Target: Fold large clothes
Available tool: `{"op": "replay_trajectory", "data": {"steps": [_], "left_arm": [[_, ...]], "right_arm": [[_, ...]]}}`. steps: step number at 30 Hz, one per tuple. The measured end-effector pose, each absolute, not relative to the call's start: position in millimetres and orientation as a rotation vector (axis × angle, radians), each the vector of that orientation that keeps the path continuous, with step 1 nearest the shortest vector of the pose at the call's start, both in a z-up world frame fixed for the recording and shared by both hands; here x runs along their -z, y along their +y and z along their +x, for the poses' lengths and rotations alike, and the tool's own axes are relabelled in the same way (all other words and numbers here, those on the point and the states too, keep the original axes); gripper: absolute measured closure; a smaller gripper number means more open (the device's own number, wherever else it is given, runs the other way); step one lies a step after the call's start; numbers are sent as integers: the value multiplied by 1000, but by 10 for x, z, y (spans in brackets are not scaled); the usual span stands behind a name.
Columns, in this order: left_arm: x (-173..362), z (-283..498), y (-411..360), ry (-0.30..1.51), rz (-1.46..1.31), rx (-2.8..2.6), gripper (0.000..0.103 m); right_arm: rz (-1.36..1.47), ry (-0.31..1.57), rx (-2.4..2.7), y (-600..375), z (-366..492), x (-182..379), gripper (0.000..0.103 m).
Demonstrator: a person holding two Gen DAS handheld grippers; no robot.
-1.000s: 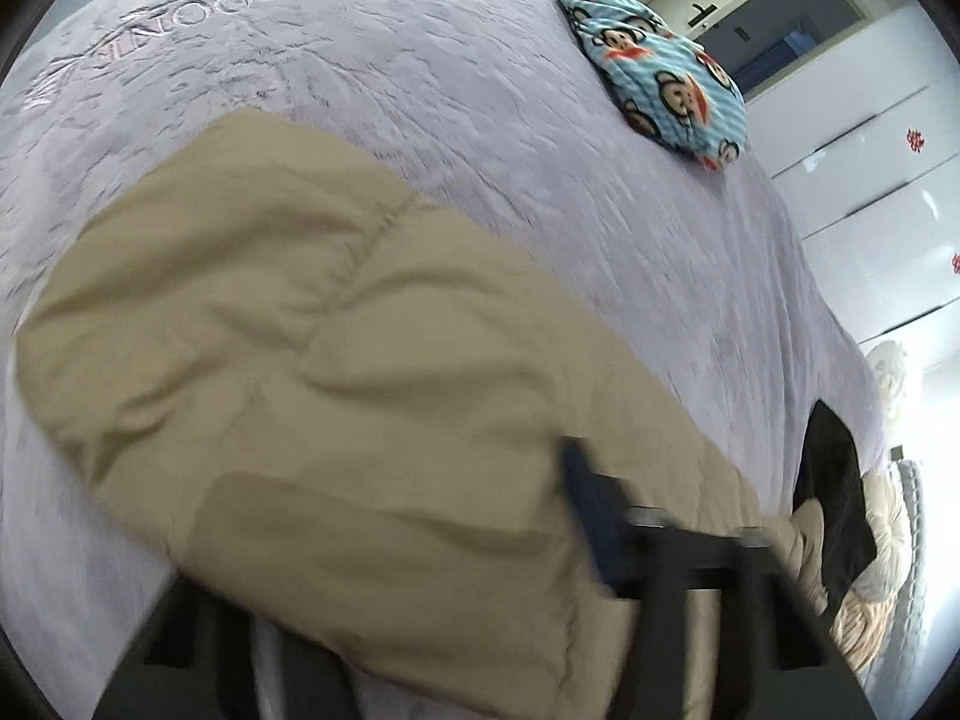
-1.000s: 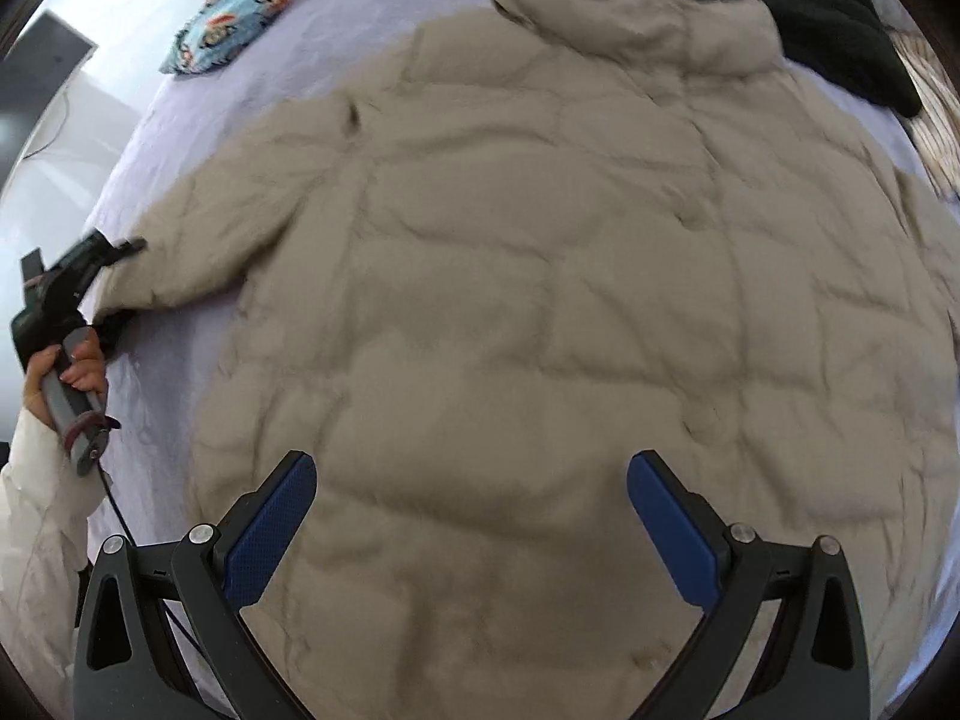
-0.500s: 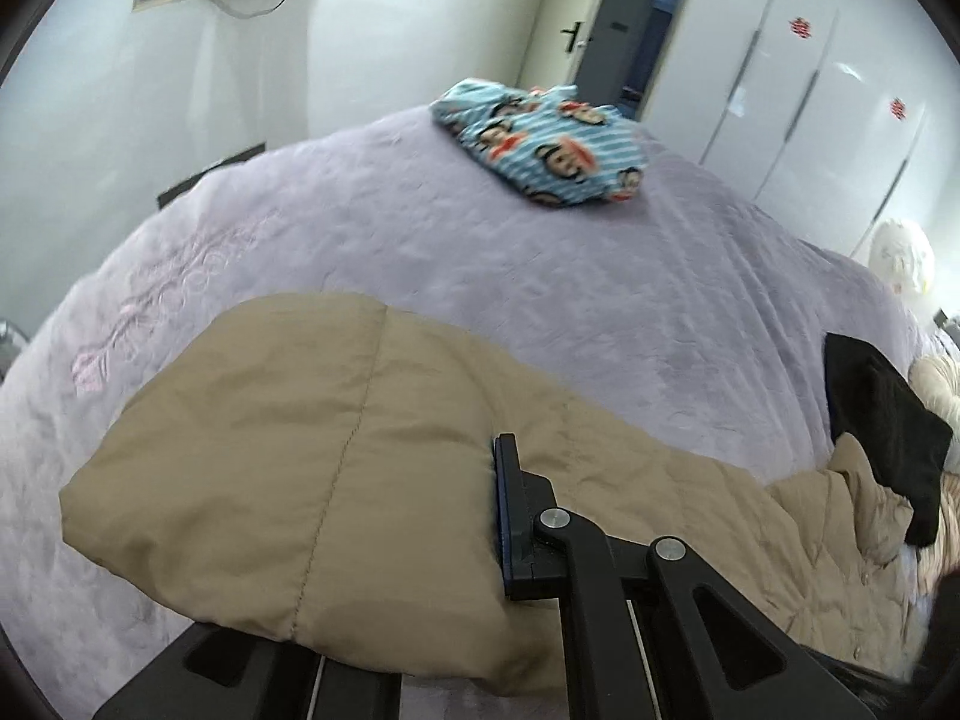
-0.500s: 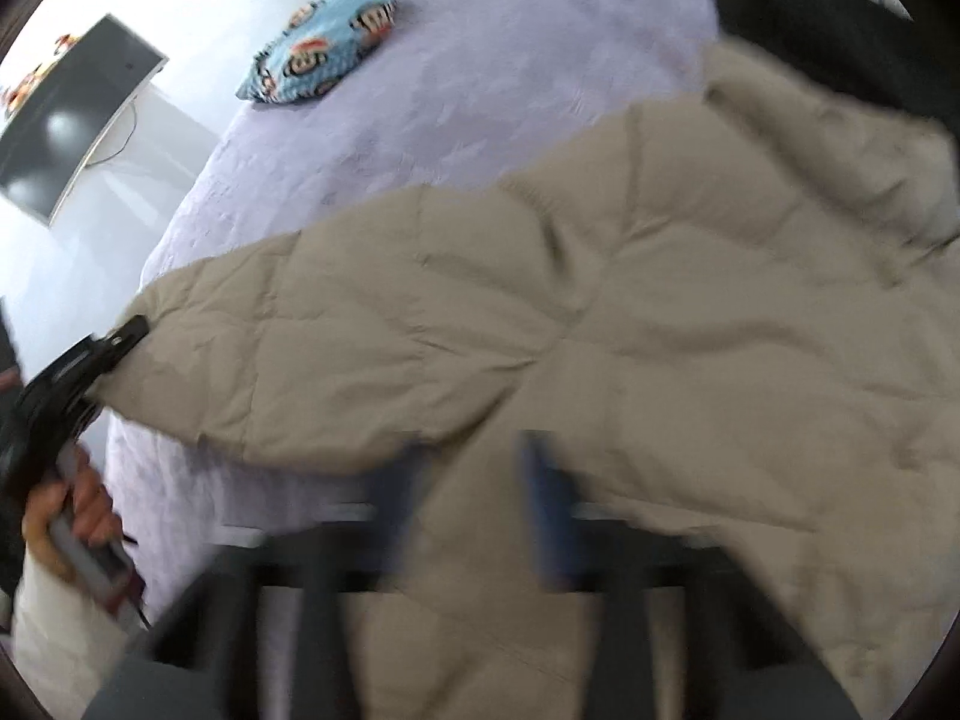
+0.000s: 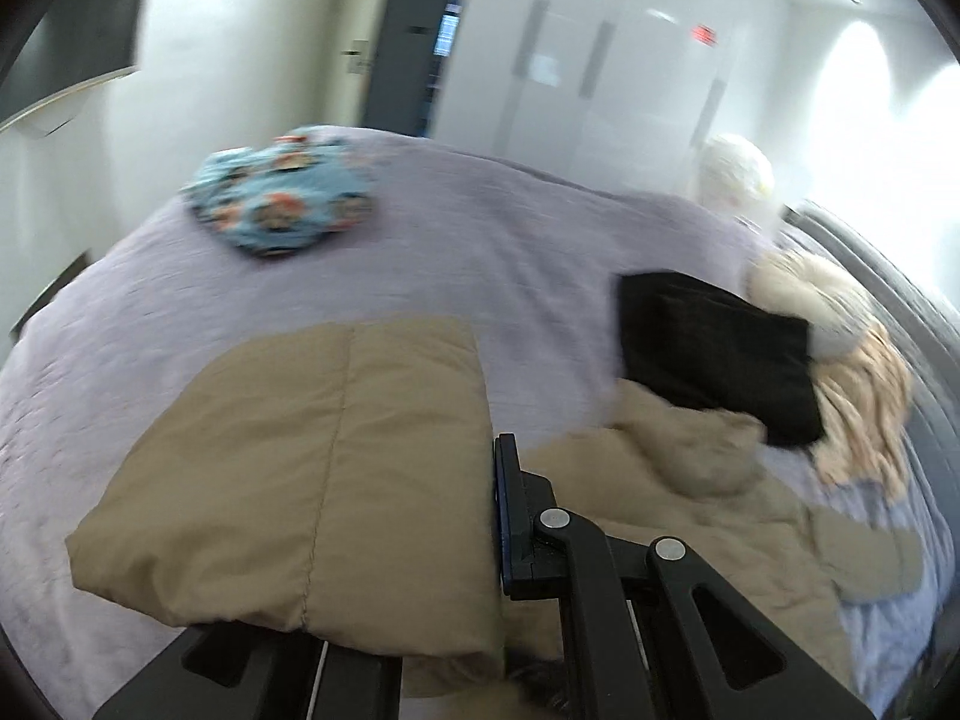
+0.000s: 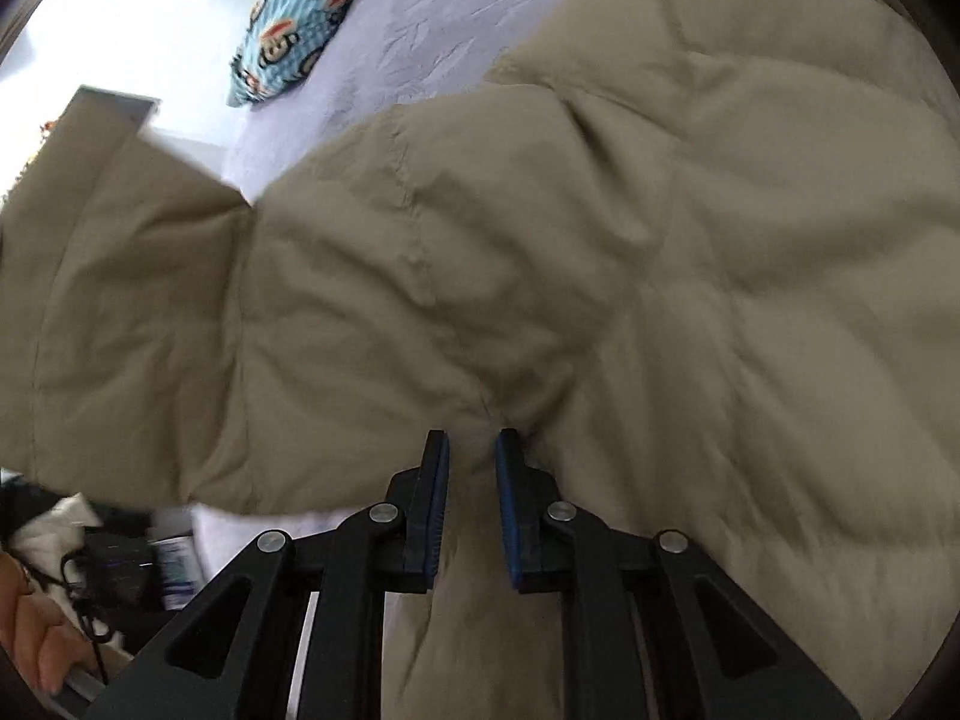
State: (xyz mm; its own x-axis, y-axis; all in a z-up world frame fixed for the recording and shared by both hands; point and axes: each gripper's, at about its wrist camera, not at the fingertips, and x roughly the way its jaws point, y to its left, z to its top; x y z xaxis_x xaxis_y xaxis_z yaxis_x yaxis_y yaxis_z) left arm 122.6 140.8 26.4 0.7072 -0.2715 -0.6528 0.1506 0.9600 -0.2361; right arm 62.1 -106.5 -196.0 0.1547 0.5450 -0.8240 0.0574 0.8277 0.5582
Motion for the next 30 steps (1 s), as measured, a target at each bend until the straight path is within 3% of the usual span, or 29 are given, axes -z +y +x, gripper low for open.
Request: {"op": "replay_trajectory", "data": {"steps": [6, 11, 16, 17, 18, 19, 20, 21, 22, 25, 30], "left_arm": [[-190, 1194, 20, 778, -85, 424, 93], [516, 1183, -1005, 901, 101, 434, 93], [1204, 1106, -1261, 1013, 240, 330, 92], [1223, 1095, -1241, 1021, 236, 329, 87], [1219, 1067, -1217, 1026, 228, 333, 61], [1197, 1033, -1205, 1028, 223, 343, 25], [1138, 982, -1192, 1018, 226, 344, 16], [1094, 930, -1153, 1004, 230, 349, 15], [1028, 871, -1124, 996, 239, 361, 15], [836, 670, -847, 985, 210, 364, 15], [669, 576, 178, 1006, 21, 193, 15]], "right_arm": [[541, 1293, -278, -2230, 169, 1355, 86], [467, 1240, -97, -3176, -163, 1055, 84], [488, 1262, -8, -3725, -404, 1121, 84], [489, 1266, -6, -3761, -426, 1144, 84], [489, 1266, -7, -3788, -442, 1153, 84], [490, 1264, -7, -3776, -415, 1158, 84], [487, 1260, -6, -3773, -394, 1158, 84], [476, 1257, -3, -3766, -360, 1147, 84], [459, 1252, 0, -3796, -350, 1131, 77], [384, 1216, -1, -3700, -271, 994, 39], [110, 1122, -143, -3013, -101, 668, 32]]}}
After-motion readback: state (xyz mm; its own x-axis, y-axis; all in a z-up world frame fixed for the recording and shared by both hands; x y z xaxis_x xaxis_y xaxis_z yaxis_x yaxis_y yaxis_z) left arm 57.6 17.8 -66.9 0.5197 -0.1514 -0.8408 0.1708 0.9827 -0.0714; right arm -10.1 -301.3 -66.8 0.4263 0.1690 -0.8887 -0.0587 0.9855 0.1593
